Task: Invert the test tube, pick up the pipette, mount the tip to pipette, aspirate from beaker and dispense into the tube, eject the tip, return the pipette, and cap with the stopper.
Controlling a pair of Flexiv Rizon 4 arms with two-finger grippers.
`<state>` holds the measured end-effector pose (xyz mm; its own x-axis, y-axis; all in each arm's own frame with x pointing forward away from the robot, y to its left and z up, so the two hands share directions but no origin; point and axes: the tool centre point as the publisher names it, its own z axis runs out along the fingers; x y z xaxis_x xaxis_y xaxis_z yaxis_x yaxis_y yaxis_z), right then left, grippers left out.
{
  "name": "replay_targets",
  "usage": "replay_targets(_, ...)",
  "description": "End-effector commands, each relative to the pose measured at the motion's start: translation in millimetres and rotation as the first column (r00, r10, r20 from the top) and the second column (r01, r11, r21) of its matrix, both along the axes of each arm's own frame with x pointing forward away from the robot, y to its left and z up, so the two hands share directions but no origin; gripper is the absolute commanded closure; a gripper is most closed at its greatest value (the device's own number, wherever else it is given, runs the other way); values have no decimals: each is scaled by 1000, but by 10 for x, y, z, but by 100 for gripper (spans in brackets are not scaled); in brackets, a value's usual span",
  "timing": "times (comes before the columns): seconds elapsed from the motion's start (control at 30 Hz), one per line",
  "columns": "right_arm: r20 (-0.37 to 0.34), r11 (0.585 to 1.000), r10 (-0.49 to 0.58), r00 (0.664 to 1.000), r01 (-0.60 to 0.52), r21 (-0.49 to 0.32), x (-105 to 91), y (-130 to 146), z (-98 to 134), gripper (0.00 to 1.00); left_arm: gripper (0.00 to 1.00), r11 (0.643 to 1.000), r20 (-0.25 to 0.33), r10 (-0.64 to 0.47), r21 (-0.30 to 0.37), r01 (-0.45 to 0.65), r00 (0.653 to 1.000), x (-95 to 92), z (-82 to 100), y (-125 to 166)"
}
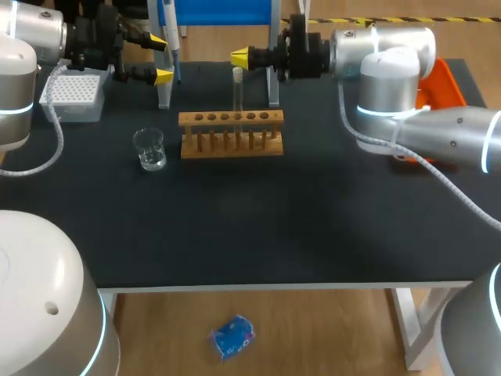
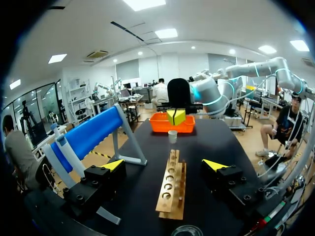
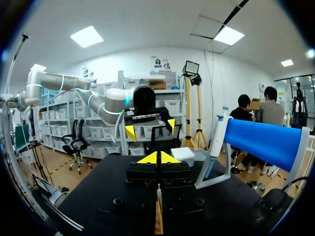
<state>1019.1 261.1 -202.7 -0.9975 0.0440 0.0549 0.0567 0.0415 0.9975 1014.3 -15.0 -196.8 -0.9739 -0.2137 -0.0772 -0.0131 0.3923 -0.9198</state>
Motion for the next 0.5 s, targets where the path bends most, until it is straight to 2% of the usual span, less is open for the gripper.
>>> replay_targets(0.03,-2,1000,-4,1000,4,10,7,3,-46,100,0,1000,-2,-2,2,2,1000,-2,11,10)
replay_targets(0.5,-21,1000,-7,1000,7,12,2,1,-155,100,0,1000,-2,-2,2,2,1000,-2,11,10)
